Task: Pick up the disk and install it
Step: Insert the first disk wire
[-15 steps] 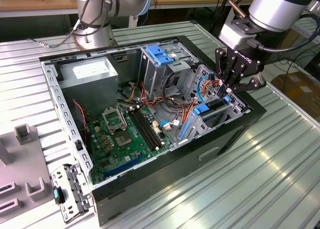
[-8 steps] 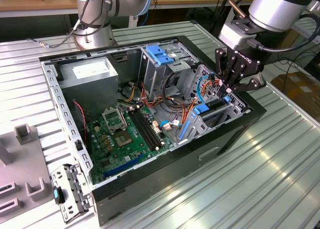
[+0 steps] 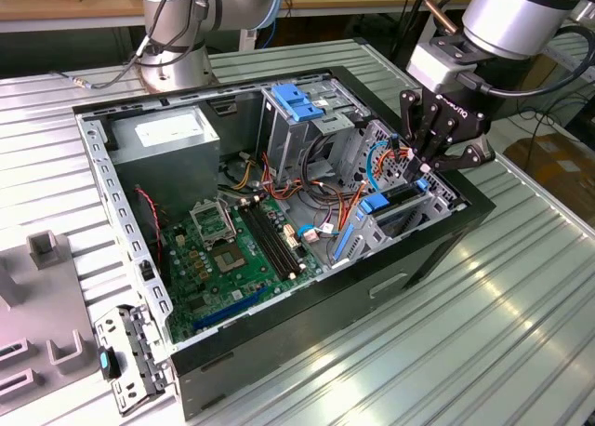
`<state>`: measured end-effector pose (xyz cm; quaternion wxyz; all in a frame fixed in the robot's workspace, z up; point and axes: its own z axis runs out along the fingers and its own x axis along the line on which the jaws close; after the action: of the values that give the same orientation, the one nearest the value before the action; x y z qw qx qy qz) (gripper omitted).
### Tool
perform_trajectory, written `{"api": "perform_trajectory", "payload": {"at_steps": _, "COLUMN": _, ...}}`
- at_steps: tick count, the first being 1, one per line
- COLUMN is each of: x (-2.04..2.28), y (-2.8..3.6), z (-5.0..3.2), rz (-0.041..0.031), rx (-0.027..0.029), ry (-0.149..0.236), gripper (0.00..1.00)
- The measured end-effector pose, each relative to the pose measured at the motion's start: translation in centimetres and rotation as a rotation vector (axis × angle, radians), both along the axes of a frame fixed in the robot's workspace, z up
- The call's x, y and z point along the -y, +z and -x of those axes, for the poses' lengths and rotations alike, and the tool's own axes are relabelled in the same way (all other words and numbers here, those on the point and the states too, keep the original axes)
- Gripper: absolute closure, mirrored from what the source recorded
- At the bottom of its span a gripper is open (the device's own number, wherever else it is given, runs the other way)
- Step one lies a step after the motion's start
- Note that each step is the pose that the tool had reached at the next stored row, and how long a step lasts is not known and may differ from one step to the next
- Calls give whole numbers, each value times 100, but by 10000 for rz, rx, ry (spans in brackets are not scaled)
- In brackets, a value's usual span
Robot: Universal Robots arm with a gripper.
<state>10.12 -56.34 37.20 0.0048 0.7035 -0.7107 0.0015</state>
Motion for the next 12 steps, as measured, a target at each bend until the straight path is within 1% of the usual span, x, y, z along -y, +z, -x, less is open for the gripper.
{"api": "perform_trajectory", "payload": {"at_steps": 3, "x": 0, "y": 2, "z": -12, "rz": -4, "rx": -1, "ry": 275, "gripper": 89}}
{"api": "perform_trajectory", "payload": {"at_steps": 4, "x": 0, "y": 2, "z": -13, "rz": -4, "rx": -1, "ry": 427, "gripper": 89}}
{"api": "perform_trajectory", "payload": {"at_steps": 9, "x": 0, "y": 18, "z": -14, "rz": -6, "rx": -1, "ry": 713, "gripper": 89}}
{"api": "perform_trajectory", "payload": {"at_steps": 12, "x": 0, "y": 18, "z": -14, "rz": -9, "rx": -1, "ry": 987, "gripper": 89}}
